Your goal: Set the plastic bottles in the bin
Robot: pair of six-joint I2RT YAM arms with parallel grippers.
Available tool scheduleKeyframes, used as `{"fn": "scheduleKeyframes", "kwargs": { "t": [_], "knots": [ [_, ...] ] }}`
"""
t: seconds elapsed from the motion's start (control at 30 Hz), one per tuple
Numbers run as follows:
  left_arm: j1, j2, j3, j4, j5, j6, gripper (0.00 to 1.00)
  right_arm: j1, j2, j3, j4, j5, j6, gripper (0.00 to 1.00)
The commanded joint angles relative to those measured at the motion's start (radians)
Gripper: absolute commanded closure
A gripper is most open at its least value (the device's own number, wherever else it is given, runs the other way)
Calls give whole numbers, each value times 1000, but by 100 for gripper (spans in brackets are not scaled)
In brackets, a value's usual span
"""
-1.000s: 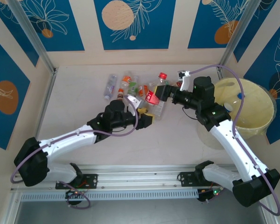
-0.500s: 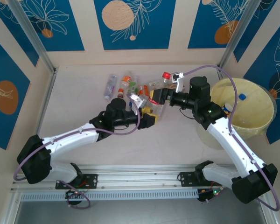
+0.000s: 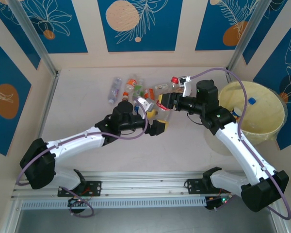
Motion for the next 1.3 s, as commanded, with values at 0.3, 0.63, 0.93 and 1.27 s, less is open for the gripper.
{"fn": "scheduleKeyframes", "kwargs": {
  "t": [0.3, 0.63, 0.93, 1.27],
  "knots": [
    [-2, -115, -121, 84, -390, -12, 0, -30, -31, 93, -145, 177, -112, 61],
    [20, -201, -222, 4, -753, -127, 0, -46, -58, 213, -275, 324, -254, 62],
    [44, -209, -265, 31, -762, -174, 0, -50, -140, 322, -350, 587, -404, 62],
    [60, -189, -258, 26, -721, -199, 0, -78, -303, 299, -141, 808, -503, 60]
  ]
}}
